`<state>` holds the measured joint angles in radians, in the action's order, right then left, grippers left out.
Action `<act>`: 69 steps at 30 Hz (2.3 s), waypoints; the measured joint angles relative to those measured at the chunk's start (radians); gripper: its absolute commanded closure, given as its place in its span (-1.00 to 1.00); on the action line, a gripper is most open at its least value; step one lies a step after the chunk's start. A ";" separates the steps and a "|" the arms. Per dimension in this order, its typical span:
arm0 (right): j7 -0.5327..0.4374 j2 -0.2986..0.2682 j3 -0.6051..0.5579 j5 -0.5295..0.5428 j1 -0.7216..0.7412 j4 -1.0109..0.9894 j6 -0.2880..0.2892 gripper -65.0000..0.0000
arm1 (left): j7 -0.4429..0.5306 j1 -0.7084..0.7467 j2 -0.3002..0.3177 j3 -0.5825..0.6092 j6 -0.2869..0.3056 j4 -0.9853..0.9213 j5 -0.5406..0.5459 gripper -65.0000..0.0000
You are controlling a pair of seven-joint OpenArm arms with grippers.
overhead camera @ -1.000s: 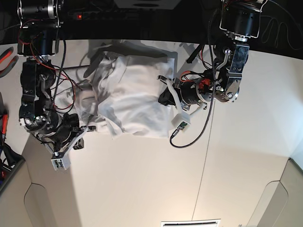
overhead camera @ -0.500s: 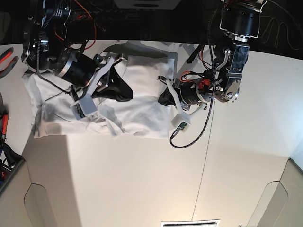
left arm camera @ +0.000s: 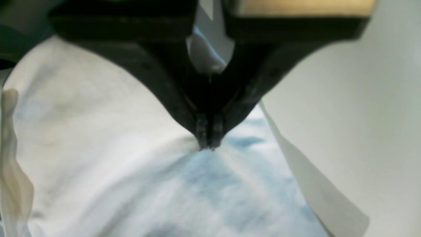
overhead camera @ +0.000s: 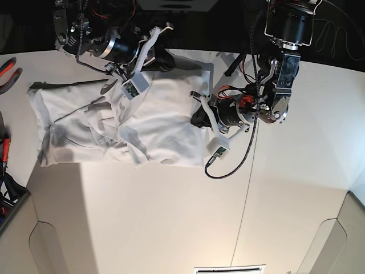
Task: Layout the t-shirt on the table in an organized manner, then fold the t-shirt properly
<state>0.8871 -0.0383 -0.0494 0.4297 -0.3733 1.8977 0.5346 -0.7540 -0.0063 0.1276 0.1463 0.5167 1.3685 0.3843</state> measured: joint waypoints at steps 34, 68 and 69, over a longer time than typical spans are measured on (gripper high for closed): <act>0.098 -0.021 0.240 0.370 0.104 0.033 0.053 1.00 | 0.003 0.000 0.002 0.000 0.000 0.000 -0.002 1.00; -0.029 -0.178 0.428 0.061 0.268 -0.432 -0.003 1.00 | -0.004 0.001 0.002 0.000 -0.004 -0.002 -0.021 1.00; -0.025 -0.176 0.427 0.084 0.268 -0.432 -0.003 1.00 | -0.004 0.001 0.002 0.000 -0.004 -0.002 -0.021 1.00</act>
<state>0.8619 -0.2146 0.3779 0.5133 -0.1051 1.4658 0.5316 -0.7582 -0.0051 0.1299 0.1467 0.5129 1.3666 0.3637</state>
